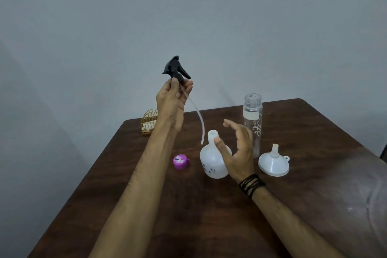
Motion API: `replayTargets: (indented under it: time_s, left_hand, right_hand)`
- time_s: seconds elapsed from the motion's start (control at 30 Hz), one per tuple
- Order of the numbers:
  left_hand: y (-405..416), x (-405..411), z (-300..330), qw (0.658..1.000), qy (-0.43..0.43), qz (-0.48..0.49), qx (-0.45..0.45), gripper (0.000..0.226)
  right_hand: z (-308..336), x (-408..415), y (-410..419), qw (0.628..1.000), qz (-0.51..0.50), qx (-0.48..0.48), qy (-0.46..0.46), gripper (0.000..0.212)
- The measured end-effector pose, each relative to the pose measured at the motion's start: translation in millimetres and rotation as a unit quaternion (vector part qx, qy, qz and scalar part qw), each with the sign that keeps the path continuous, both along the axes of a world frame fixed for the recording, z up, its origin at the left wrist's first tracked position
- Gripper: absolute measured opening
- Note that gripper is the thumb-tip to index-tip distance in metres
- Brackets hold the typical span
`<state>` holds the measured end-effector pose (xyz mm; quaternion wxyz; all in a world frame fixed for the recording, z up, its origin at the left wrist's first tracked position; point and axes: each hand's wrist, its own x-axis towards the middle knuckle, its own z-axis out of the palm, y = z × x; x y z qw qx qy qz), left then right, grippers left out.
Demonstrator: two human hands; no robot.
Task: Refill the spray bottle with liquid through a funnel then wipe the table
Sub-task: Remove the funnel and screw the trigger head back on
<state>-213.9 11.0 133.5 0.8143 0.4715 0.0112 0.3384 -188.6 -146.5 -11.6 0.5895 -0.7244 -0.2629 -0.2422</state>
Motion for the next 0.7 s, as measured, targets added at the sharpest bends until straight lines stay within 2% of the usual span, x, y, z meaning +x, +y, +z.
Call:
replayTargets:
  time_s: [0.07, 0.3, 0.43, 0.7]
  left_hand:
    - [-7.2, 4.4, 6.0, 0.999, -0.025, -0.015, -0.012, 0.022]
    - [-17.7, 11.3, 27.2, 0.996, -0.086, -0.034, -0.01, 0.025]
    - [-13.7, 9.3, 31.1, 0.997, -0.075, -0.011, 0.023, 0.024]
    - [-8.7, 1.3, 18.2, 0.995, -0.036, 0.005, 0.097, 0.022]
  right_hand:
    - [15.0, 3.3, -0.9, 1.0, 0.01, -0.013, -0.002, 0.049]
    - [47.4, 22.2, 4.1, 0.993, 0.088, -0.008, 0.079, 0.017]
    - [53.9, 30.2, 6.6, 0.994, 0.075, -0.007, 0.077, 0.015]
    - [41.2, 28.2, 5.7, 0.996, 0.049, -0.066, 0.04, 0.014]
